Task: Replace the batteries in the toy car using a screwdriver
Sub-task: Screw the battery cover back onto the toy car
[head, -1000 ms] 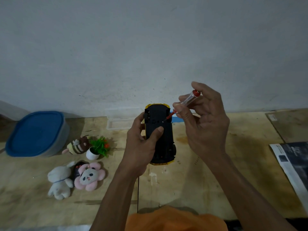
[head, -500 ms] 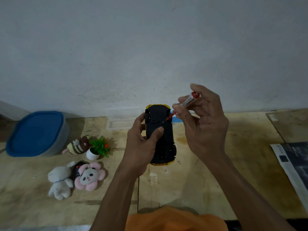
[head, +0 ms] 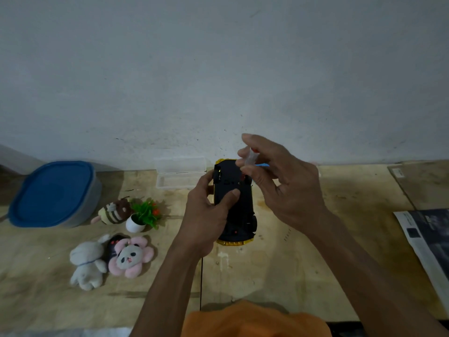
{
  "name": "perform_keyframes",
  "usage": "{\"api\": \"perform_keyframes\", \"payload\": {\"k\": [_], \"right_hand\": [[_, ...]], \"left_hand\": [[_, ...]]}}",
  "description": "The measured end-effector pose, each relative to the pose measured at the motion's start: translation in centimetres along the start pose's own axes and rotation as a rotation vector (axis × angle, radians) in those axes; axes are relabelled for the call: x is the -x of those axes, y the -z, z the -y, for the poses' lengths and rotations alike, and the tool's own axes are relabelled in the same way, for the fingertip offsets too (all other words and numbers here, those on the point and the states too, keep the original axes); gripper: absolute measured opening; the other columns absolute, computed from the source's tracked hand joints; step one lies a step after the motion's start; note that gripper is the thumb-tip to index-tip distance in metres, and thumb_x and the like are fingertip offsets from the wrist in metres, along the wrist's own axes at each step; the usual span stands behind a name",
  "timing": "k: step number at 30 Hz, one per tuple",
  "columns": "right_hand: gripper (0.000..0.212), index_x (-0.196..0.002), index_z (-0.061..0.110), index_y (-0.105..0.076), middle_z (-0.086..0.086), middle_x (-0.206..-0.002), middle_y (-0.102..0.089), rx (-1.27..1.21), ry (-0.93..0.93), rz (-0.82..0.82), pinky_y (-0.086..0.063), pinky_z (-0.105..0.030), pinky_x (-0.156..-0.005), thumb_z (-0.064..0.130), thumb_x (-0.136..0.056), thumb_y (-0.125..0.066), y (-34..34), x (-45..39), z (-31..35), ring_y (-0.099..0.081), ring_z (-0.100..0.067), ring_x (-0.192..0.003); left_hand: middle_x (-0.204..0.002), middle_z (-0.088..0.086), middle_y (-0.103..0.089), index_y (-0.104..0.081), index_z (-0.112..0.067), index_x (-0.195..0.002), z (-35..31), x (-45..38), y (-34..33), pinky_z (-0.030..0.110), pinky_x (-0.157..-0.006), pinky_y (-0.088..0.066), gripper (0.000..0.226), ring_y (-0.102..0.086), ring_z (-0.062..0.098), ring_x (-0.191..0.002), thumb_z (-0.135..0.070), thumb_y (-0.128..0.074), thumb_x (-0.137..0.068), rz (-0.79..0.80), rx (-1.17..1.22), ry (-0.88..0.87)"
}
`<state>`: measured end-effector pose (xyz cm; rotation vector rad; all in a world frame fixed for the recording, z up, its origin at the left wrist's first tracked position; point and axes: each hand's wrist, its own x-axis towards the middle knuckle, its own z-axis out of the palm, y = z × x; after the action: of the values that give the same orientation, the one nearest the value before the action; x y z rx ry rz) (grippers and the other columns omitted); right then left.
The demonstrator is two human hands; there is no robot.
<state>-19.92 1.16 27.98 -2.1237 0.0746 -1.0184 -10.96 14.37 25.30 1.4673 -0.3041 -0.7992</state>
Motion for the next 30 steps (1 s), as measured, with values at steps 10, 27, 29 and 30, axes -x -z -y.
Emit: {"api": "perform_keyframes", "payload": {"k": [10, 27, 29, 30], "right_hand": [[0.045, -0.129, 0.009, -0.058, -0.006, -0.109, -0.072, 0.132, 0.085, -0.076, -0.06, -0.025, -0.083, 0.007, -0.088, -0.077, -0.3, -0.6, -0.7, -0.073, -0.016, -0.093], [0.032, -0.125, -0.004, -0.062, -0.011, -0.111, -0.072, 0.14, 0.011, -0.123, -0.06, -0.021, -0.079, -0.001, -0.093, -0.067, -0.4, 0.1, -0.9, -0.072, -0.008, -0.103], [0.032, -0.123, -0.004, -0.063, -0.011, -0.109, -0.073, 0.13, -0.003, -0.135, -0.06, -0.019, -0.079, -0.001, -0.092, -0.069, -0.5, 0.0, -0.8, -0.073, -0.008, -0.099], [0.031, -0.12, -0.004, -0.065, -0.012, -0.105, -0.074, 0.168, 0.012, -0.158, -0.059, -0.018, -0.079, 0.0, -0.09, -0.073, -0.5, 0.0, -0.9, -0.073, -0.009, -0.094]], "left_hand": [[-0.109, -0.004, -0.064, -0.055, -0.043, -0.114, 0.4, 0.0, 0.2, 0.024, -0.057, -0.059, 0.041, -0.073, 0.011, -0.079, -0.011, -0.07, -0.093, -0.04, -0.013, -0.016], [-0.114, -0.002, -0.062, -0.05, -0.033, -0.137, 1.4, -0.6, 0.7, 0.039, -0.068, -0.064, 0.053, -0.071, 0.025, -0.096, -0.015, -0.071, -0.092, -0.089, -0.052, 0.018], [-0.116, -0.001, -0.062, -0.05, -0.032, -0.139, 1.5, -0.7, 0.8, 0.039, -0.069, -0.064, 0.054, -0.07, 0.027, -0.098, -0.016, -0.072, -0.092, -0.098, -0.064, 0.02], [-0.117, 0.0, -0.061, -0.049, -0.03, -0.141, 1.6, -0.7, 0.8, 0.038, -0.069, -0.064, 0.056, -0.07, 0.027, -0.099, -0.016, -0.072, -0.091, -0.102, -0.073, 0.02]]}}
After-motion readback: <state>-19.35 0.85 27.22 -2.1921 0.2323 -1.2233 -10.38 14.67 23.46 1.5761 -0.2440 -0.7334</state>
